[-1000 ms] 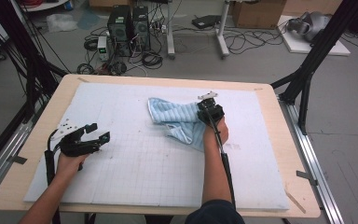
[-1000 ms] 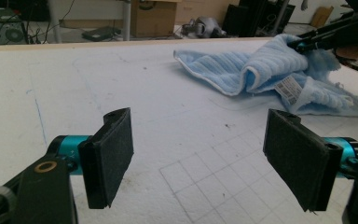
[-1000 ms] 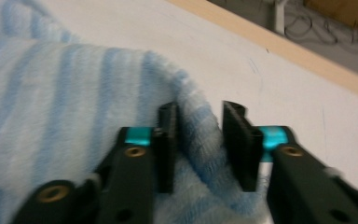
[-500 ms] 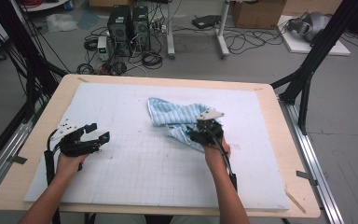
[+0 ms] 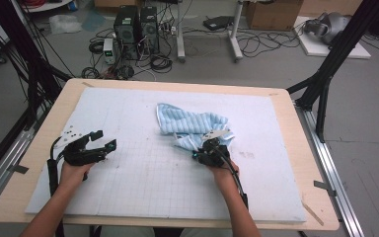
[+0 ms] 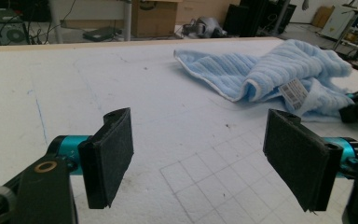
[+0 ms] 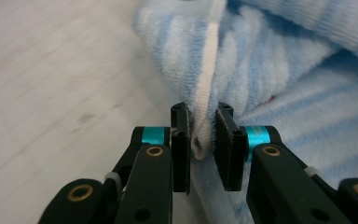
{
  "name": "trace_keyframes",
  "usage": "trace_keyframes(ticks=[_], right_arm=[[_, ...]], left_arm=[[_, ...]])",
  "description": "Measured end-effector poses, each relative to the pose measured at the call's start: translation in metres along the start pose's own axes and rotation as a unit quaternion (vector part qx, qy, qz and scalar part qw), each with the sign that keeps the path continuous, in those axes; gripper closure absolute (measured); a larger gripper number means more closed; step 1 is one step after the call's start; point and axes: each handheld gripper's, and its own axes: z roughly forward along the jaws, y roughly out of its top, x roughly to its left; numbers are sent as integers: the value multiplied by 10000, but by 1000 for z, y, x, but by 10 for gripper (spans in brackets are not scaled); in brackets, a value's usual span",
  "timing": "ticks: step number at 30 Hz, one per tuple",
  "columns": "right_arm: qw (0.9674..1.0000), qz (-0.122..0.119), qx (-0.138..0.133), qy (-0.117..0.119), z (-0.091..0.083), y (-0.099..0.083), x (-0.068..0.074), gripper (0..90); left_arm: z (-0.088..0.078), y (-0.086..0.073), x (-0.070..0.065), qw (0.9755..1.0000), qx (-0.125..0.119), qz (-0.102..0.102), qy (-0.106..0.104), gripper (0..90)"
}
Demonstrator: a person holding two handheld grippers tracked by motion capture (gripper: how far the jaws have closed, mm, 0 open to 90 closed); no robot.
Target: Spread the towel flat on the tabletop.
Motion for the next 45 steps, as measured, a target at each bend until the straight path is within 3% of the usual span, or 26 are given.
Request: trace_keyframes(ticks=[1, 2, 4, 6, 7, 8, 9, 10, 11, 12, 13, 14, 15, 16, 17, 21, 25, 27, 30, 35, 38, 39, 40, 42, 44, 45], right_arm=[[10000, 0, 0, 0, 0, 0, 0, 782], [9998, -94, 11, 188, 1, 0, 5, 782], [9963, -416, -6, 757, 3, -1, 26, 792], [9948, -498, -20, 886, 3, -2, 31, 794], [9877, -557, -84, 1457, 5, -2, 44, 797], [9877, -557, -84, 1457, 5, -2, 44, 797], [9792, -714, -103, 1896, 6, -2, 58, 797], [9792, -714, -103, 1896, 6, -2, 58, 797], [9713, -877, -51, 2210, 9, -1, 72, 797], [9713, -877, -51, 2210, 9, -1, 72, 797], [9637, -965, -73, 2487, 12, 0, 84, 796], [9608, -1047, -110, 2566, 12, 1, 88, 793], [9608, -1047, -110, 2566, 12, 1, 88, 793], [9580, -1091, -121, 2651, 13, 2, 94, 710], [9591, -1083, -141, 2611, 13, 2, 93, 655], [9733, -706, -427, 2141, -3, 1, 72, 544], [9915, -461, -648, 1026, -32, -7, 40, 553], [9959, -360, -653, 513, -41, -14, 25, 554], [9968, -101, -783, 132, -48, -24, 10, 535], [9967, -51, -790, -175, -54, -30, -2, 512], [9970, -72, -727, -247, -55, -31, -3, 508], [9973, -96, -678, -256, -55, -32, -3, 499], [9973, -96, -678, -256, -55, -32, -3, 499], [9979, -167, -598, -191, -54, -33, -3, 486], [9981, -181, -578, -118, -54, -33, -3, 481], [9985, -211, -496, 45, -51, -33, -1, 470]], left_arm=[[0, 0, 0, 10000, 1, 1, 1, 245], [0, 0, 0, 10000, -7, -4, -4, 245], [0, 0, 0, 10000, -21, 3, -3, 245], [0, 0, 0, 10000, -20, -4, 1, 245], [0, 0, 0, 10000, 2, 9, -16, 245], [0, 0, 0, 10000, 2, 9, -16, 245], [0, 0, -1, 10000, 9, 3, -23, 246], [0, 0, -1, 10000, 31, 32, -38, 246], [1, 0, -2, 10000, 20, 34, -32, 246], [1, 0, -2, 10000, 38, 47, -50, 246], [1, 0, -2, 10000, 40, 44, -51, 247], [2, 0, -3, 10000, 49, 43, -50, 247], [2, 0, -3, 10000, 49, 43, -50, 247], [2, 0, -3, 10000, 60, 40, -69, 247], [3, 0, -4, 9999, 63, 11, -93, 249], [7, -2, -8, 9992, 235, 61, -313, 276], [18, -1, -20, 9973, 479, 231, -503, 286], [26, 3, -26, 9959, 612, 286, -606, 290], [37, 7, -36, 9939, 761, 432, -676, 289], [67, 12, -54, 9903, 1030, 653, -669, 263], [90, 13, -66, 9811, 1463, 1030, -741, 262], [103, 11, -73, 9725, 1792, 1335, -658, 281], [103, 11, -73, 9725, 1792, 1335, -658, 310], [114, 8, -77, 9635, 2170, 1502, -462, 390], [118, 9, -78, 9658, 2119, 1425, -451, 446], [119, 11, -78, 9646, 2146, 1479, -411, 653]])
